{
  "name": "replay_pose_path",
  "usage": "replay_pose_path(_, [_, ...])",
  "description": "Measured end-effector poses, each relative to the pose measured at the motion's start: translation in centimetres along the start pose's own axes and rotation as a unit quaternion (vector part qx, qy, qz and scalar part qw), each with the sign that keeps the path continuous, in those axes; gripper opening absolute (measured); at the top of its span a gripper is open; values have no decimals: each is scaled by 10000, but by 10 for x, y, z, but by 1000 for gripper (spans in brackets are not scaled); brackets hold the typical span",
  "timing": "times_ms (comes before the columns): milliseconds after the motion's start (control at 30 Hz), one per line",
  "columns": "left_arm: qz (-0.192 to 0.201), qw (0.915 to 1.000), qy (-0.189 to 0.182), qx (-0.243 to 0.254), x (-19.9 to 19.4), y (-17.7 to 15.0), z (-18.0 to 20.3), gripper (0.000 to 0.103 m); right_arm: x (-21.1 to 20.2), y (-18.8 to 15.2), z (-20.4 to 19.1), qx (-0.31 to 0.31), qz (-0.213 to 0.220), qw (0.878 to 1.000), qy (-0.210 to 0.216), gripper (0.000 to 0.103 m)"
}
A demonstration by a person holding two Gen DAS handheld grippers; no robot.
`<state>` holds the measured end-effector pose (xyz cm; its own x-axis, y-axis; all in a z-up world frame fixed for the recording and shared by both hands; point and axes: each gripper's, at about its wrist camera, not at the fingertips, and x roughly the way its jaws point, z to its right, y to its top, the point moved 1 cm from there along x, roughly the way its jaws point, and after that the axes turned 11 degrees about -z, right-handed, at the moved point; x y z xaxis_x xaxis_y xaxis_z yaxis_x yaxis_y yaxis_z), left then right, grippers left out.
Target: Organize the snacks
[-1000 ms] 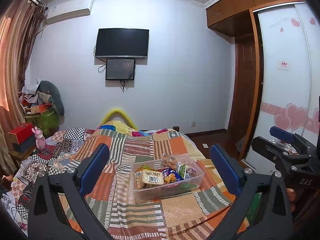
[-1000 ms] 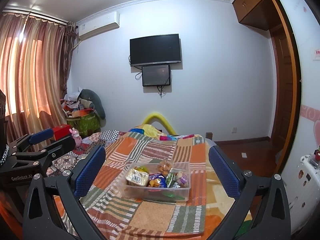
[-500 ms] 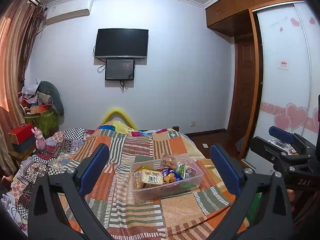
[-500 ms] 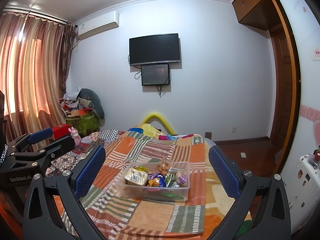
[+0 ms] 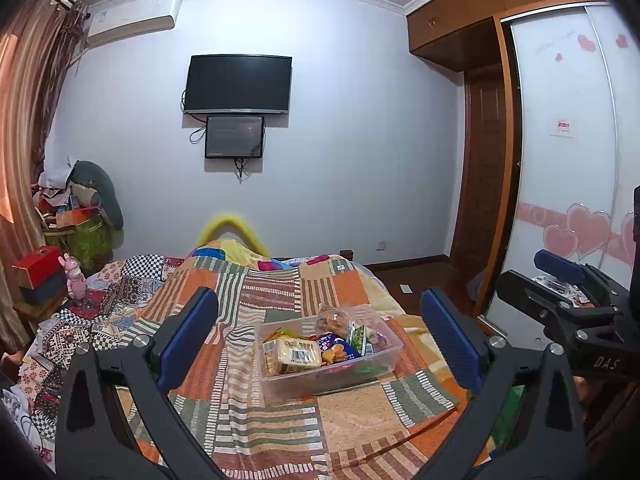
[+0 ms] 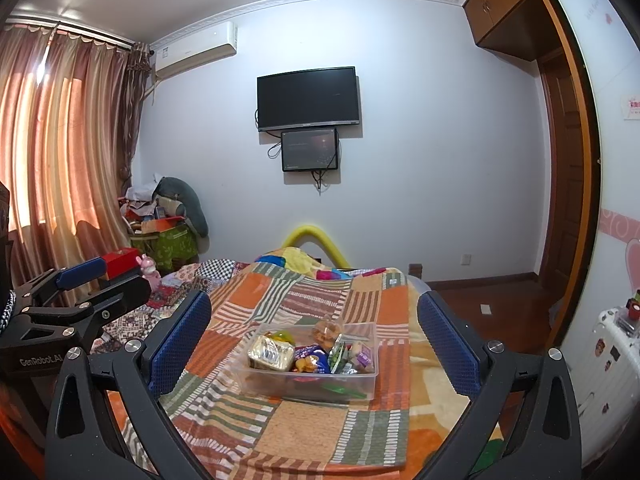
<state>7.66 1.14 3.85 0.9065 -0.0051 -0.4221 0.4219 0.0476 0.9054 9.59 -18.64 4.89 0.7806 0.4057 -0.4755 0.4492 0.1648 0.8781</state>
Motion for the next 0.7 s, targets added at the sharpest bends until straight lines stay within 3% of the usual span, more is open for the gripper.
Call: replay_pose_path(700, [-53,9999,-161,-33,-1,-3,-3,103,0,1,2,-18,-74,10000,-52,103])
